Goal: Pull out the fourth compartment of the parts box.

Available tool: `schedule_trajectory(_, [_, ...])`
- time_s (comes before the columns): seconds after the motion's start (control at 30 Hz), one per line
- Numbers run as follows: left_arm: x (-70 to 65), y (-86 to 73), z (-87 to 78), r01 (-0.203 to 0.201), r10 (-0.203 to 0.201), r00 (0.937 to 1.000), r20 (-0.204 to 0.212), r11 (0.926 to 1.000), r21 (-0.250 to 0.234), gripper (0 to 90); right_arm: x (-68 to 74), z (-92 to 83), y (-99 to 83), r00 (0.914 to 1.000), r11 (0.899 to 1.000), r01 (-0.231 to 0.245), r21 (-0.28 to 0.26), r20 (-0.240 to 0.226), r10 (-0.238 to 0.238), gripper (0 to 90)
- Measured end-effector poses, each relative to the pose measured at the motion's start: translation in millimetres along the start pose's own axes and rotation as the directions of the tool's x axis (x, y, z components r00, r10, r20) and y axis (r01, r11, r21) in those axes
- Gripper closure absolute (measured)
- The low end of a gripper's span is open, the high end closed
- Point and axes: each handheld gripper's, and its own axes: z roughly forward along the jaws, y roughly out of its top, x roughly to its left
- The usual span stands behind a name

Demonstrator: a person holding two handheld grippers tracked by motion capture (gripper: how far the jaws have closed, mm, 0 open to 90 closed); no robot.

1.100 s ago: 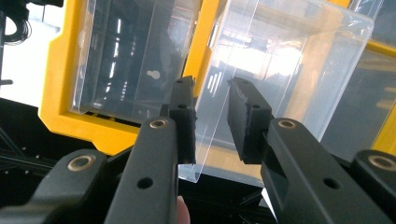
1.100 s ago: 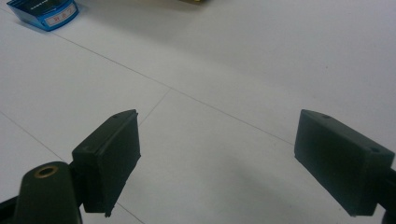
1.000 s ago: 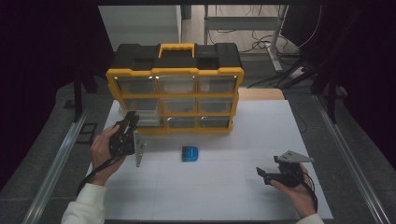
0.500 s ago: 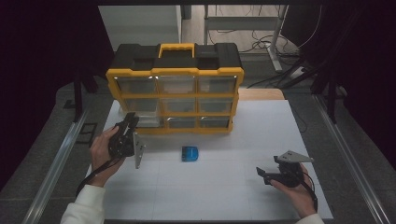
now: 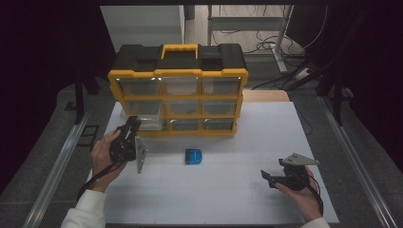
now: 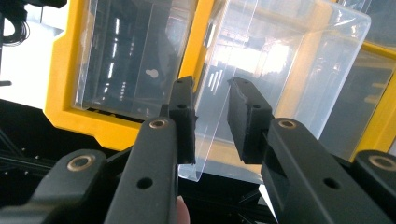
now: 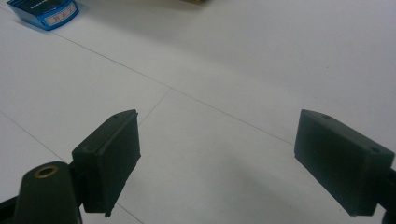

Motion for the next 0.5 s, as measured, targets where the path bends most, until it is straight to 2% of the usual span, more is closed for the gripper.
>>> schedule_trajectory(0.5, [0.8,0.4,-4.0,0.007,-0.007,1.0000,-0.005,1.0000,-0.004,72.6,0.0,-0.2,0.2,1.0000,1.000,-0.001,-0.001,0.001,0.001,14.8])
